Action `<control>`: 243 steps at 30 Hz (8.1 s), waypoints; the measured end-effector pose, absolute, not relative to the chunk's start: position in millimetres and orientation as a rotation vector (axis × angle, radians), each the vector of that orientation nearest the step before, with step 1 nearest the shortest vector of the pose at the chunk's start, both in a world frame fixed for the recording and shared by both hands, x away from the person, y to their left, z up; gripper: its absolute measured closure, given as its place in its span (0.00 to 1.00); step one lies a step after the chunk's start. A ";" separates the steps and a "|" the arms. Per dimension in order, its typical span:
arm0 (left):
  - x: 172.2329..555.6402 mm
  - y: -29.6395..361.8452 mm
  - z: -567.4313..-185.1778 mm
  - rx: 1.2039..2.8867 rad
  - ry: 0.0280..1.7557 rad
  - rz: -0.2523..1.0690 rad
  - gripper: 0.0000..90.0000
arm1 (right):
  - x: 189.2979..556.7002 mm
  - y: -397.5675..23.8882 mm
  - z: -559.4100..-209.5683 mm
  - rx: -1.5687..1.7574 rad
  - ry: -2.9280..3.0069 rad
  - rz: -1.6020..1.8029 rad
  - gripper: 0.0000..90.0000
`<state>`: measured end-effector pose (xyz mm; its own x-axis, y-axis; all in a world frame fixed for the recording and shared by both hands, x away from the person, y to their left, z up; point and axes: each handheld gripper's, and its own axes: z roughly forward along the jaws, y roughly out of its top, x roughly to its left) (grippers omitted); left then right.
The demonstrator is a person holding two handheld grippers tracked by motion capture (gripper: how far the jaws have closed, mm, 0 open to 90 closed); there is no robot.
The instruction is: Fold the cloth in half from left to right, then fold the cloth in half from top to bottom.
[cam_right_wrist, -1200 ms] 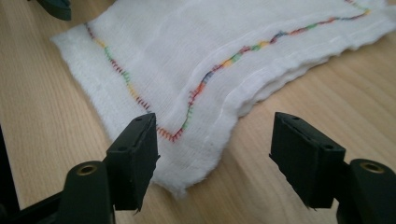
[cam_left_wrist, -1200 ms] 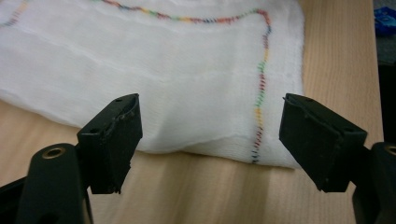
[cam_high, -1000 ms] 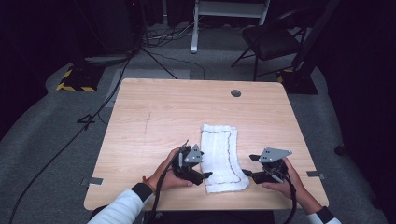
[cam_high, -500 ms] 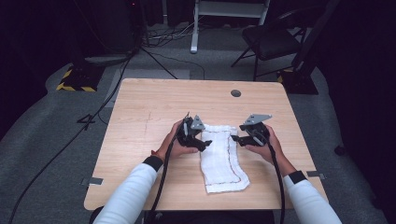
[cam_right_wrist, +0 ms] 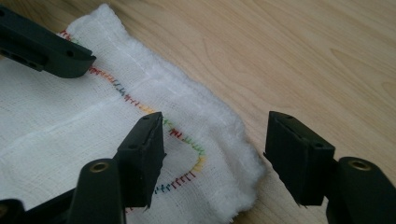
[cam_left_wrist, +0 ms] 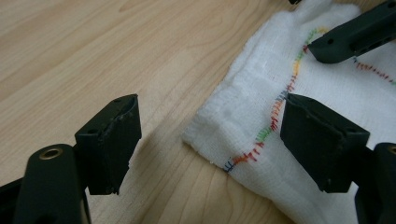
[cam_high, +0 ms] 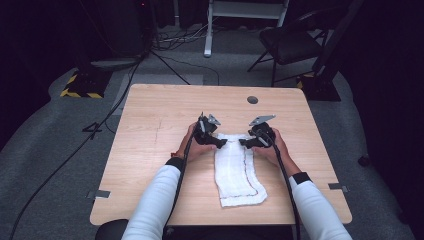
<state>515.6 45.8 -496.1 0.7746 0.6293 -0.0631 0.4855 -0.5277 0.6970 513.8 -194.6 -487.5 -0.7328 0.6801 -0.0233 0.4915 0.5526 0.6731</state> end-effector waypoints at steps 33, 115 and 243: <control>544.7 25.3 -464.3 2.270 0.711 0.274 0.90 | 524.3 -195.3 -451.2 0.895 2.399 1.008 0.91; 337.6 13.5 -486.2 2.417 0.255 0.198 0.71 | 356.9 -255.0 -480.1 0.553 2.704 1.032 0.88; 349.2 181.5 -503.5 2.291 0.707 0.265 0.18 | 440.9 -193.5 -446.5 0.677 2.563 0.844 0.36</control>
<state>349.2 181.5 -503.5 0.8289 0.5592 -0.0135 0.4129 -0.5954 0.6892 440.9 -193.5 -446.5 -0.8212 0.5410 -0.1813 0.3273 0.7069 0.6270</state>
